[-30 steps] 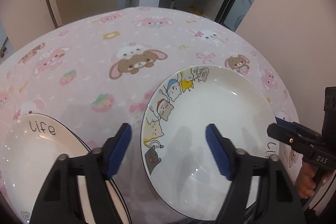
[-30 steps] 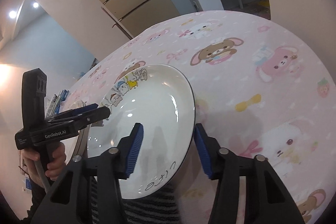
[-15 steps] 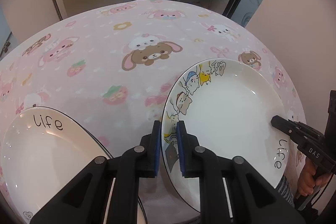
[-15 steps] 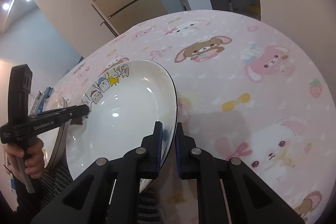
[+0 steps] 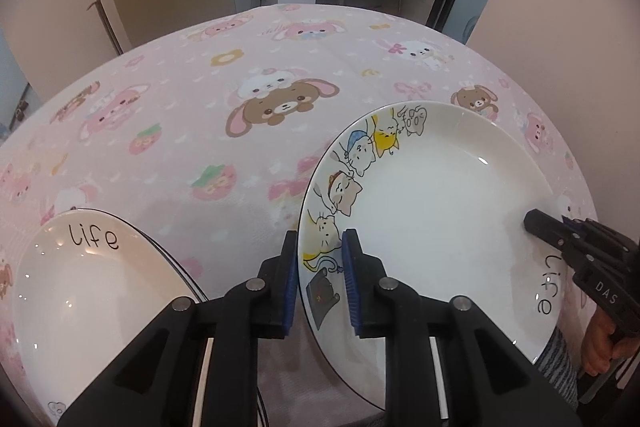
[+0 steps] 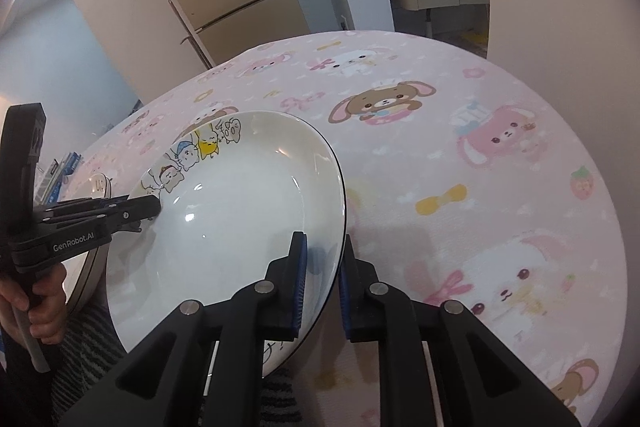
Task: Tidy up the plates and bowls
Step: 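Lift the cartoon-rim plate with the right gripper and carry it toward the stacked plates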
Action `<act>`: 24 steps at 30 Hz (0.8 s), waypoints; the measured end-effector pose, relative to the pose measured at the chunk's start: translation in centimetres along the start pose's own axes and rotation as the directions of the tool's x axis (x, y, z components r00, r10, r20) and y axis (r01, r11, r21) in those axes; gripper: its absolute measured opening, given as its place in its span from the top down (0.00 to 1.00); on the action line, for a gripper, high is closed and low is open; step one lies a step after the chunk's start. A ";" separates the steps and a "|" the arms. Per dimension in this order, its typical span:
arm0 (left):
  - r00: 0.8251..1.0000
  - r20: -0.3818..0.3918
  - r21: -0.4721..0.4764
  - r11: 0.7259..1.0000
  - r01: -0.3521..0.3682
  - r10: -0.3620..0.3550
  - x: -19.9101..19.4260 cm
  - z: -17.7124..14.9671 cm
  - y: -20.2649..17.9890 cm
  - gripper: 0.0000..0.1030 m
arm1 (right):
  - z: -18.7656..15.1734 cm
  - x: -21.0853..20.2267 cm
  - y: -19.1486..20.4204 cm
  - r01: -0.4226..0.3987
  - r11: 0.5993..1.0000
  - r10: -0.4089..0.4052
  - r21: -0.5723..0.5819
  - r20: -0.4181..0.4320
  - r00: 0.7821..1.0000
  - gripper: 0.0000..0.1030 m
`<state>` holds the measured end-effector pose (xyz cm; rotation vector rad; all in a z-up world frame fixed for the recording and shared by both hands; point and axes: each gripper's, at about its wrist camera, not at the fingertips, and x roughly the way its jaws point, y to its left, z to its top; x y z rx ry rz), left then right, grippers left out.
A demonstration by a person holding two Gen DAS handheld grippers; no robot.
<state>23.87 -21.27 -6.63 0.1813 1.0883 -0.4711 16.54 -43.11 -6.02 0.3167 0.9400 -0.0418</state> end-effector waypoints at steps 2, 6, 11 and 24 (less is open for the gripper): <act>1.000 -0.005 -0.019 1.000 0.006 -0.006 -0.1 0.1 0.3 0.82 | 0.2 -0.4 0.3 0.007 1.000 -0.007 -0.008 0.003 1.000 0.85; 1.000 0.005 -0.034 0.999 -0.011 0.011 -0.7 0.1 0.6 0.82 | 0.8 -1.2 1.0 0.001 1.000 -0.001 -0.017 0.001 1.000 0.85; 0.999 0.033 -0.049 0.999 -0.006 0.007 -2.2 0.3 0.6 0.83 | 1.6 -3.1 1.7 0.004 1.000 -0.003 -0.019 0.038 0.999 0.85; 0.991 0.132 -0.051 0.999 0.015 -0.008 -9.0 -0.4 -0.2 0.83 | 1.3 -8.3 2.4 -0.034 0.999 0.034 0.000 0.077 0.996 0.85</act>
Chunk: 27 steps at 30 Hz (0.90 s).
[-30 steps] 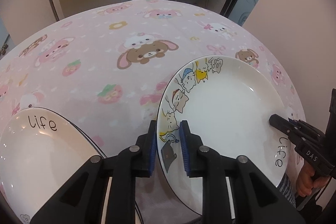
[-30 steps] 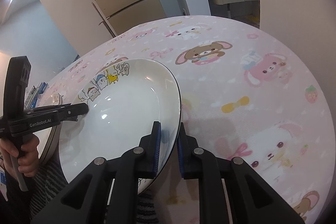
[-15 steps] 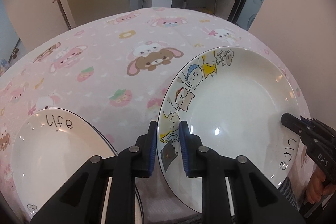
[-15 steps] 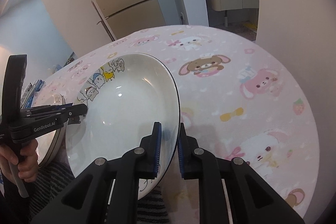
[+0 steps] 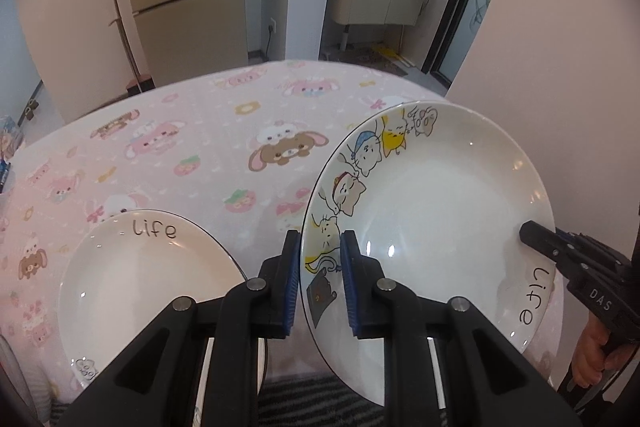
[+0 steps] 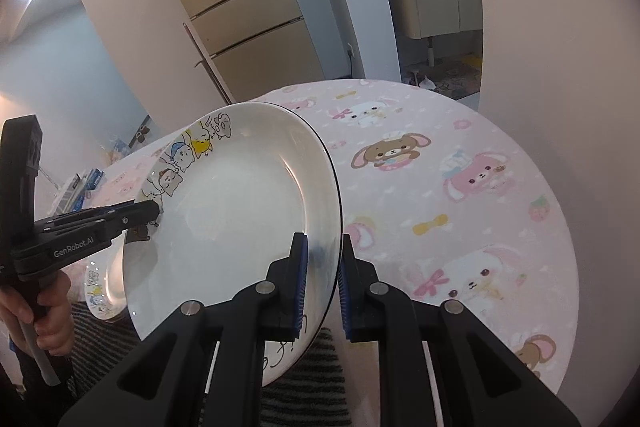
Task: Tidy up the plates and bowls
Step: 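Lift the cartoon-rim plate with the right gripper and carry it toward the stacked plates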
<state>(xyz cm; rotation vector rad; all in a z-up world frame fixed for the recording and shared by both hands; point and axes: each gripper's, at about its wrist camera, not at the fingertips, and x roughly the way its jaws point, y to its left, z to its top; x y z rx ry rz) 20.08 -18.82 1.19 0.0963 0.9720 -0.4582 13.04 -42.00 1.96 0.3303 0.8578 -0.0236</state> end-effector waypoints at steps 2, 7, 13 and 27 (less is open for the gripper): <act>1.000 0.023 -0.001 1.000 0.001 -0.001 -1.1 -0.1 0.0 0.83 | 0.1 -0.9 0.5 -0.008 1.000 0.008 -0.010 0.013 1.000 0.85; 0.999 0.048 -0.028 1.000 0.009 -0.008 -3.1 -0.6 0.7 0.83 | 0.0 -2.3 1.9 -0.002 0.999 0.003 -0.037 0.031 1.000 0.85; 0.998 0.064 -0.047 0.999 -0.001 0.004 -5.3 -1.3 1.4 0.83 | 0.3 -4.2 4.0 -0.003 0.997 0.009 -0.077 0.072 0.997 0.85; 0.990 0.121 -0.146 0.988 -0.053 0.071 -10.4 -4.6 7.5 0.83 | 0.0 -4.7 12.6 -0.051 0.980 0.068 -0.190 0.080 0.994 0.85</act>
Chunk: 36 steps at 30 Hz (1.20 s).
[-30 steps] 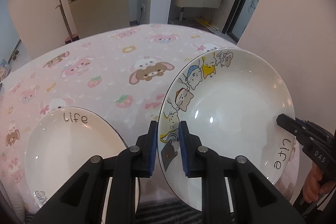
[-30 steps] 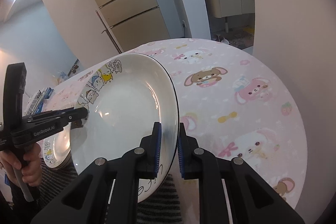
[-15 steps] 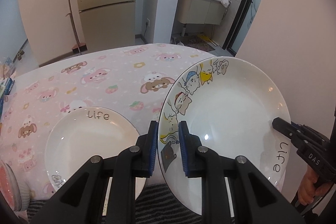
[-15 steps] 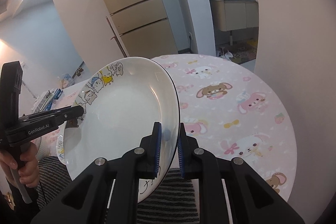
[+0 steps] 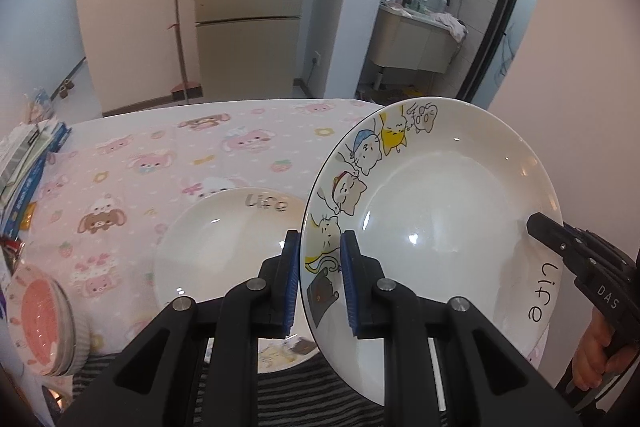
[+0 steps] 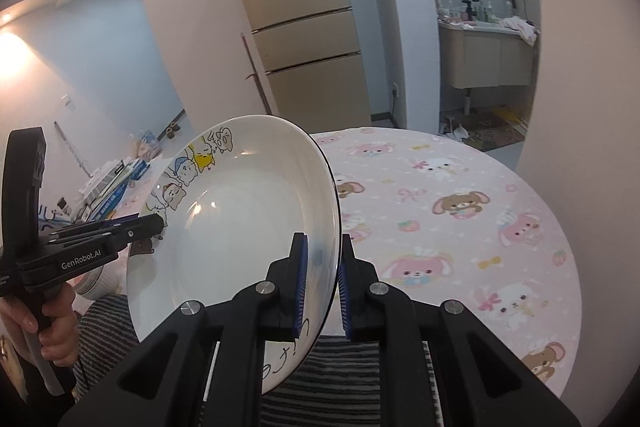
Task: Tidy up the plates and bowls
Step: 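Lift the cartoon-rim plate with the right gripper and carry it toward the stacked plates, then lower the cartoon-rim plate onto the stacked 'Life' plates with the right gripper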
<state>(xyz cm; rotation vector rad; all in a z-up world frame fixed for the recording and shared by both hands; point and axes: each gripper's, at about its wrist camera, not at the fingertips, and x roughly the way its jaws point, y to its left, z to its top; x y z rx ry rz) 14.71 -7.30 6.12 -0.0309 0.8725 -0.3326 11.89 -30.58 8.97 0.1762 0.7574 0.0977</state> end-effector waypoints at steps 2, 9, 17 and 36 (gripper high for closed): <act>1.000 0.006 -0.022 1.000 -0.009 0.010 -0.7 -0.4 1.5 0.83 | -0.1 0.7 1.7 -0.016 1.000 0.016 -0.022 -0.009 1.000 0.85; 0.998 -0.005 -0.097 0.993 -0.060 0.059 -1.8 -2.4 6.8 0.83 | -0.9 4.0 6.6 -0.066 0.996 0.062 -0.055 -0.075 0.995 0.85; 0.995 0.013 -0.168 0.981 -0.099 0.103 -3.0 -4.8 11.4 0.83 | -2.2 7.0 10.7 -0.110 0.991 0.098 -0.082 -0.131 0.987 0.85; 0.986 -0.083 -0.179 0.971 -0.155 0.142 3.2 -6.1 13.0 0.83 | -3.6 12.1 10.0 -0.071 0.995 0.056 -0.072 -0.200 0.978 0.85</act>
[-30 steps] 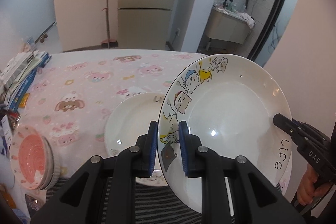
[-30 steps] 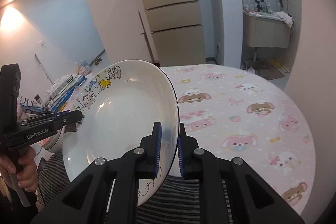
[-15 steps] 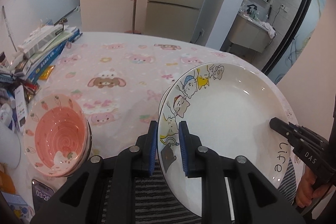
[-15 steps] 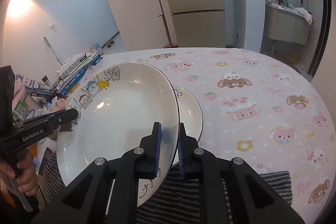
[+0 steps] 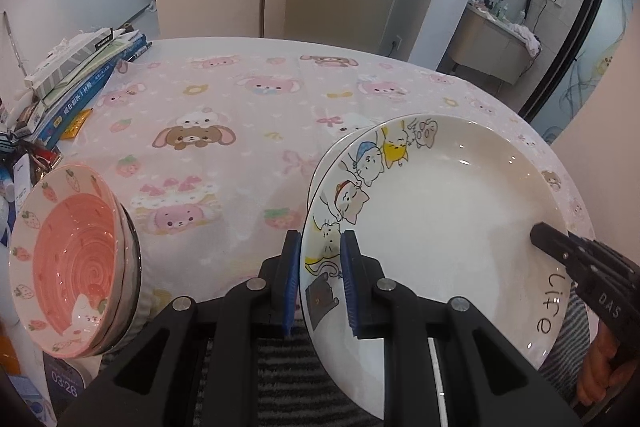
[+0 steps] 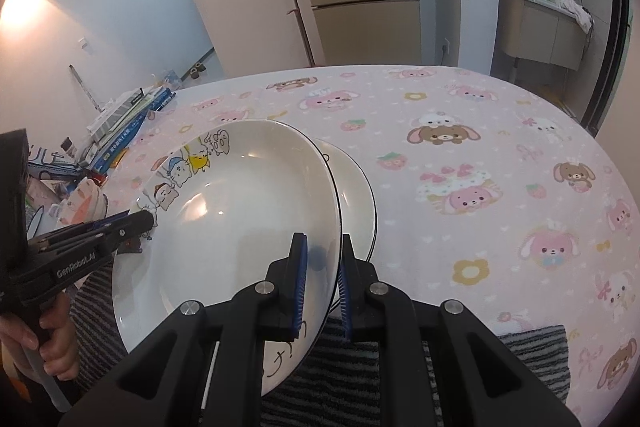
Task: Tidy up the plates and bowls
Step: 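Lower the cartoon-rim plate onto the stacked 'Life' plates with the right gripper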
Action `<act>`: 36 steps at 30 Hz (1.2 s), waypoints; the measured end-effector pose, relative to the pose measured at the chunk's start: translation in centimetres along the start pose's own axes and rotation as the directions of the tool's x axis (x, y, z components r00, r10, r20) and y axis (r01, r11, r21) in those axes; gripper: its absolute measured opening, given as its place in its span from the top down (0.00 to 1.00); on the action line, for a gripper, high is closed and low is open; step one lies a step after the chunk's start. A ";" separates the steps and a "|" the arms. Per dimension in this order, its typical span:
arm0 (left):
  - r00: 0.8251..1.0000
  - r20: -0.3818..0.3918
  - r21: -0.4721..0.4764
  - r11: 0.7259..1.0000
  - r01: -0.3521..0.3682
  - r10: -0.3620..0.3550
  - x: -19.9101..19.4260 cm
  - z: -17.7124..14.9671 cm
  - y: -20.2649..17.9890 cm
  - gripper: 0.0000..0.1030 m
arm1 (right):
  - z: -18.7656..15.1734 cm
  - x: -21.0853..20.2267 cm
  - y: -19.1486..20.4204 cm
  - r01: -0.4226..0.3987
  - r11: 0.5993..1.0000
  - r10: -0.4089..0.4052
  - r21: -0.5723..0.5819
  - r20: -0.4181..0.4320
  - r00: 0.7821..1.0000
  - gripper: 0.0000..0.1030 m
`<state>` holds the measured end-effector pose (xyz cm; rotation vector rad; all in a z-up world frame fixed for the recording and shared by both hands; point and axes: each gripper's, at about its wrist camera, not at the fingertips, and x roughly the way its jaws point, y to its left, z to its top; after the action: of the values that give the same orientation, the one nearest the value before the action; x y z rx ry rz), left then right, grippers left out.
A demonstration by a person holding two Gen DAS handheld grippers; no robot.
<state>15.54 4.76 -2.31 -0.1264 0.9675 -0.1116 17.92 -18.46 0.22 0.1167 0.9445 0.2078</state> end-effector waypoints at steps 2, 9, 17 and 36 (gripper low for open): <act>1.000 0.000 0.004 1.000 -0.002 0.002 0.4 0.3 0.0 0.83 | -0.1 0.7 -0.4 -0.004 1.000 0.004 0.013 -0.014 1.000 0.85; 1.000 -0.003 -0.003 1.000 -0.004 0.004 2.1 0.6 -0.3 0.83 | -0.1 1.8 -1.0 0.033 0.999 -0.033 0.008 0.005 0.999 0.85; 1.000 0.002 0.009 1.000 -0.017 0.017 2.9 0.3 -0.6 0.83 | -0.5 3.2 -1.1 0.060 0.998 -0.060 0.002 -0.026 0.998 0.84; 0.993 0.057 0.101 0.989 -0.110 0.105 3.2 -0.4 -2.2 0.83 | -0.4 3.6 -0.8 0.117 0.991 -0.117 -0.067 0.012 0.993 0.82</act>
<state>16.92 2.12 -4.85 0.0186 0.9134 -0.0592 19.70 -18.43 -3.00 -0.0004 0.9326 0.1309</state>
